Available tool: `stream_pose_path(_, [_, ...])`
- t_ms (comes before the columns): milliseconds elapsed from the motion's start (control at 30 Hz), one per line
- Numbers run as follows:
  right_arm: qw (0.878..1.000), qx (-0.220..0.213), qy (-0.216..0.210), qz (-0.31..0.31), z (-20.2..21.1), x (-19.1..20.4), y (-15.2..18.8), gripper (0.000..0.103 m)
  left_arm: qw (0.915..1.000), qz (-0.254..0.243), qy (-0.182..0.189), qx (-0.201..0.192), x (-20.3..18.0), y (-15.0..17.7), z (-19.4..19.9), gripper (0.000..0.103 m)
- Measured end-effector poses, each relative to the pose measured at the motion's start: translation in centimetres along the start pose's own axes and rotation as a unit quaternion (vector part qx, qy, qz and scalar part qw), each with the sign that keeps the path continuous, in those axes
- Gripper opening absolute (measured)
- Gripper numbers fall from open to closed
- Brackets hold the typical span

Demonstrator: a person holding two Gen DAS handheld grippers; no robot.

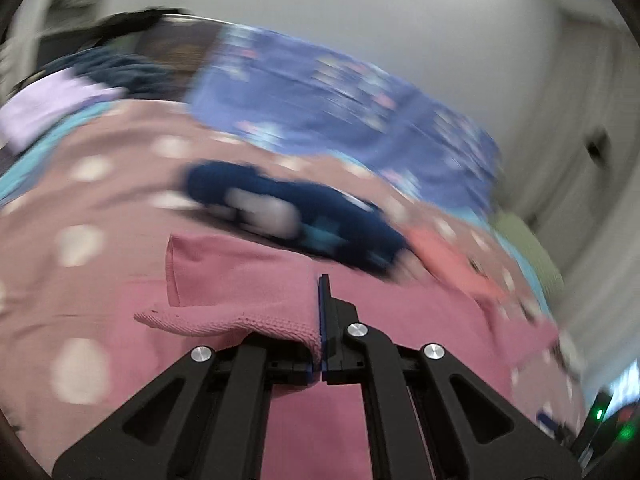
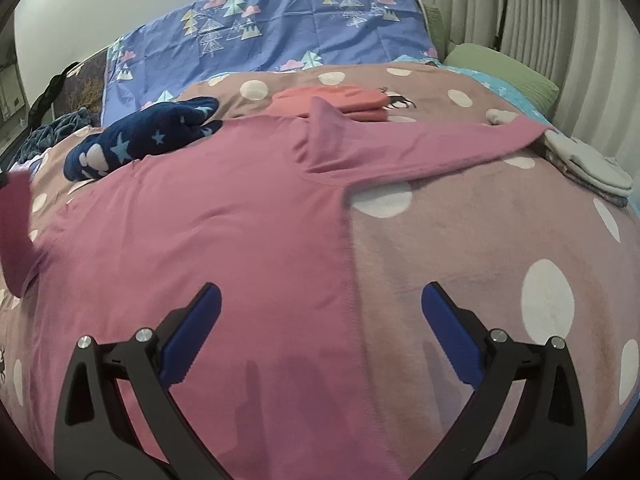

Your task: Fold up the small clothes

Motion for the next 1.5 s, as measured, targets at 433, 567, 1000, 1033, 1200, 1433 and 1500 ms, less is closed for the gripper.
stream_pose_path(433, [0.998,-0.014,-0.055,-0.024,0.4,-2.4,-0.3,0.09,0.9823,-0.109,0.091,0.122,-8.6,13.7,-4.8,0.058])
stream_pose_path(567, [0.993,-0.013,-0.108,0.047,1.3,2.4,-0.8,0.053,0.9875,-0.126,0.04,0.086,-4.2,12.7,-0.9,0.062])
stream_pose_path(1000, [0.947,-0.001,-0.169,0.274,-0.1,24.3,0.0,0.063,0.9807,-0.073,-0.163,0.079,10.8,11.7,2.0,0.063])
stream_pose_path(1033, [0.946,0.005,-0.149,0.287,-1.4,24.9,0.2,0.057,0.9795,-0.073,-0.169,0.082,11.2,11.6,1.7,0.063])
stream_pose_path(1200, [0.978,0.079,-0.179,0.072,-4.5,17.0,-2.0,0.012,0.9809,-0.079,-0.161,0.074,10.9,11.4,1.9,0.074])
stream_pose_path(1433, [0.966,0.125,-0.219,-0.051,-4.7,8.3,-1.4,0.035,0.9828,-0.082,-0.15,0.069,10.3,11.5,1.2,0.076])
stream_pose_path(1500, [0.965,0.124,-0.225,-0.051,-4.8,8.3,-1.4,0.046,0.9811,-0.086,-0.156,0.076,10.4,11.8,0.9,0.076])
Point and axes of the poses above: each gripper's, at about its wrist camera, not at the fingertips, and z roughly against the way its jaws point, x to its left, y to its underside, the point moved 10 cm from there along -z, roughly the way its jaws point, and after that the axes turned 1 degree about -z, right-handed, at the moved point
